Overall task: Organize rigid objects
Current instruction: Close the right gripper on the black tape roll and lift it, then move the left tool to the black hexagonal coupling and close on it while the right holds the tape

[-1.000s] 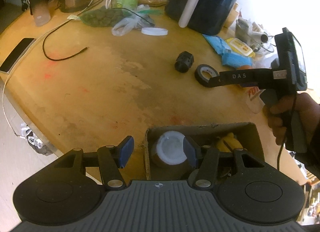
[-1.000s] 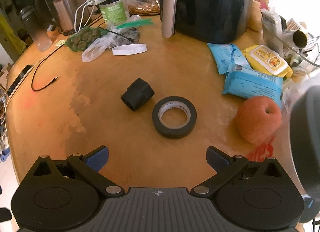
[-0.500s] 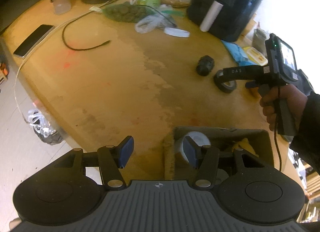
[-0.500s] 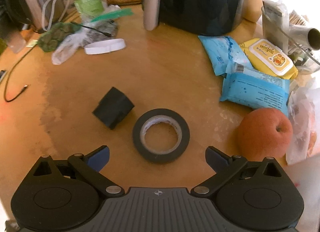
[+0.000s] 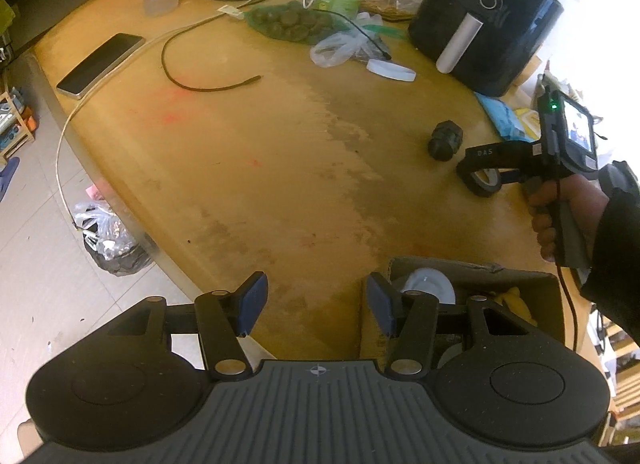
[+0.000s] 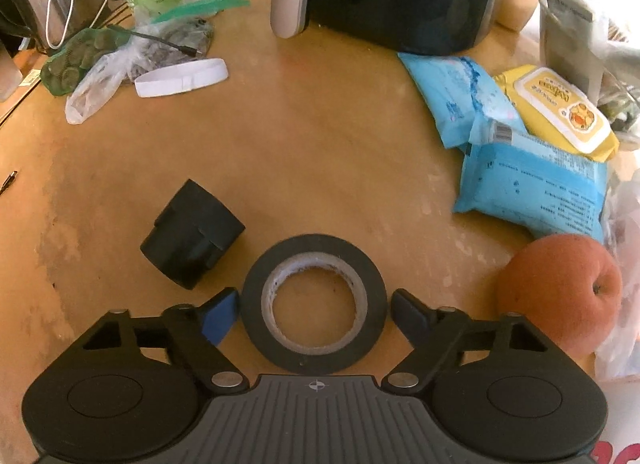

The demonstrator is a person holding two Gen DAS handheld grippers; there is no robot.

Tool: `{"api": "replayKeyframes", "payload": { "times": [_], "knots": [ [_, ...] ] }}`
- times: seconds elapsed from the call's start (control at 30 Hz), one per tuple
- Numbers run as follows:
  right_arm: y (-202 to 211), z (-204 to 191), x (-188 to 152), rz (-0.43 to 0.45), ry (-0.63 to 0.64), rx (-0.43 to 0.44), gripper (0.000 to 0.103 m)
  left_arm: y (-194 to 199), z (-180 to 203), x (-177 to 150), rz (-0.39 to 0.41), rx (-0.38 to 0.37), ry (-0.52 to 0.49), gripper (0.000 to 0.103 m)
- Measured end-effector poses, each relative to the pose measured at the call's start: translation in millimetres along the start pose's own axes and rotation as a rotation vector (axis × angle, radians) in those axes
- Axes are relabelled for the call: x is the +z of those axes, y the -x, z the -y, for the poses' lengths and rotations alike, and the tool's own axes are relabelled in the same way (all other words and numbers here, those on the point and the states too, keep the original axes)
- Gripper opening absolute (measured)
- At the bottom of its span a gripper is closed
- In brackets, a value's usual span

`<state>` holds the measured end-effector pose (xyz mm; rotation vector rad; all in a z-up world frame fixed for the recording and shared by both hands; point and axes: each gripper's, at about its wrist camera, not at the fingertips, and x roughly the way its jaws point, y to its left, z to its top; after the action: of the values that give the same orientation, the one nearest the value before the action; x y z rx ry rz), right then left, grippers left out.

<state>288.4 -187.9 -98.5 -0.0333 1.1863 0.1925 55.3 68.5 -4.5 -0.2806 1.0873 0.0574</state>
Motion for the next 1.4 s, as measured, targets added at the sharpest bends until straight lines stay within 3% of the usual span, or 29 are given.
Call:
{"api": "replayKeyframes", "payload": {
  "times": [0.4,0.9,1.4],
  "knots": [
    [8,2,-3,-0.003,0.009,0.027,0.075,-4,16,7,-0.002,-0.026,-0.051,0.054],
    [76,-2,-18,0.112,0.028,0.134,0.075,-11,41,13,0.0,-0.063,-0.143,0.054],
    [148,13,-47,0.213,-0.008,0.197,0.075,-24,75,43,0.05,-0.099,-0.268,0.054]
  ]
}}
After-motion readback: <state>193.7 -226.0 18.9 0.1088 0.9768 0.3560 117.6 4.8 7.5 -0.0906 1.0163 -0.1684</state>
